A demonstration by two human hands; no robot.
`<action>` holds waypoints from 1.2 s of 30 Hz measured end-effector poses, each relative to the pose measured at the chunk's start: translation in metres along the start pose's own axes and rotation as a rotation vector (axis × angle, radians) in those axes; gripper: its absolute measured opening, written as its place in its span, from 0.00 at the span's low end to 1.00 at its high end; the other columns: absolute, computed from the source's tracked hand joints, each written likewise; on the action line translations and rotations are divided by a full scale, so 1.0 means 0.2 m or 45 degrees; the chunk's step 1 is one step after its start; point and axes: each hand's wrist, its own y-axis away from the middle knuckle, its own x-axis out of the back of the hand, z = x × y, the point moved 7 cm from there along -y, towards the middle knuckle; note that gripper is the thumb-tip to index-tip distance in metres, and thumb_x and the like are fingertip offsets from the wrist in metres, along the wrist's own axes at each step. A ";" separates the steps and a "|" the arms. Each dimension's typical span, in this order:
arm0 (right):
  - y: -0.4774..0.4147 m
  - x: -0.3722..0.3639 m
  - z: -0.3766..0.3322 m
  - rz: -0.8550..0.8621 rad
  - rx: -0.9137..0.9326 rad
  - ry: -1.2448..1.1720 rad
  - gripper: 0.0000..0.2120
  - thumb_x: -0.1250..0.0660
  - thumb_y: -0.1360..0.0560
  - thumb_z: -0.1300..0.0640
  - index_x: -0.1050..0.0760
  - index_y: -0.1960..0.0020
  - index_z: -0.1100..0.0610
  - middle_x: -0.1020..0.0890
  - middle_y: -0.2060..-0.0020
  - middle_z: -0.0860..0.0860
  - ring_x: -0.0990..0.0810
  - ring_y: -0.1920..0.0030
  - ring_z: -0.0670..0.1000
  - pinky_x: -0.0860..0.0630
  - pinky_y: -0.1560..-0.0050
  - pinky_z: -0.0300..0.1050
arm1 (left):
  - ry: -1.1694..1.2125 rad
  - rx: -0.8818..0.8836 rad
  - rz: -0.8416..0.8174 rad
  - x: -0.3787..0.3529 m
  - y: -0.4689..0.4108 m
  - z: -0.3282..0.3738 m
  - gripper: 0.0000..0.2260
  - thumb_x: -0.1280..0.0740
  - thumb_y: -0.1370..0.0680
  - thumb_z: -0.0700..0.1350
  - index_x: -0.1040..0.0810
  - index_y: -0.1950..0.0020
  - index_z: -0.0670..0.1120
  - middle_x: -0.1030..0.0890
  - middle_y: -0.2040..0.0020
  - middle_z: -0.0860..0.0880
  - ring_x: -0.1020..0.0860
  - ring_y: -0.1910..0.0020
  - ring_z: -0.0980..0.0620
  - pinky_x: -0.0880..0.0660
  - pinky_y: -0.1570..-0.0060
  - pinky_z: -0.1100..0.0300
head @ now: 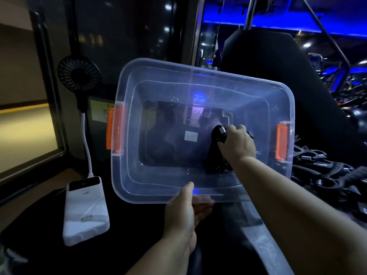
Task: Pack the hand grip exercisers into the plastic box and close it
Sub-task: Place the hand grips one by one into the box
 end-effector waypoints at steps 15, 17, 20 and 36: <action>-0.04 0.03 0.04 0.169 0.065 0.230 0.29 0.27 0.34 0.39 0.29 0.41 0.54 0.29 0.41 0.55 0.34 0.38 0.59 0.36 0.42 0.54 | 0.040 -0.045 -0.041 -0.01 0.01 0.01 0.12 0.37 0.21 0.45 0.24 0.54 0.35 0.17 0.65 0.37 0.17 0.66 0.45 0.20 0.62 0.56; -0.04 0.01 0.06 0.154 0.060 0.196 0.30 0.28 0.34 0.38 0.29 0.39 0.51 0.31 0.36 0.54 0.36 0.34 0.58 0.39 0.38 0.54 | 0.045 -0.049 -0.039 -0.01 0.01 0.01 0.12 0.37 0.21 0.45 0.24 0.52 0.35 0.18 0.66 0.37 0.17 0.66 0.45 0.20 0.64 0.57; -0.05 -0.03 0.10 0.096 0.070 0.165 0.29 0.31 0.31 0.37 0.30 0.35 0.50 0.34 0.30 0.54 0.38 0.29 0.57 0.41 0.33 0.52 | 0.049 -0.051 -0.038 -0.01 0.01 0.01 0.12 0.37 0.21 0.45 0.25 0.50 0.34 0.18 0.66 0.37 0.17 0.67 0.45 0.20 0.65 0.57; -0.08 -0.08 0.11 0.072 0.100 0.196 0.27 0.37 0.28 0.36 0.32 0.34 0.49 0.29 0.35 0.53 0.37 0.32 0.56 0.44 0.32 0.50 | 0.025 -0.071 -0.042 -0.02 -0.01 0.00 0.12 0.37 0.21 0.45 0.25 0.51 0.35 0.18 0.66 0.38 0.17 0.67 0.46 0.20 0.63 0.56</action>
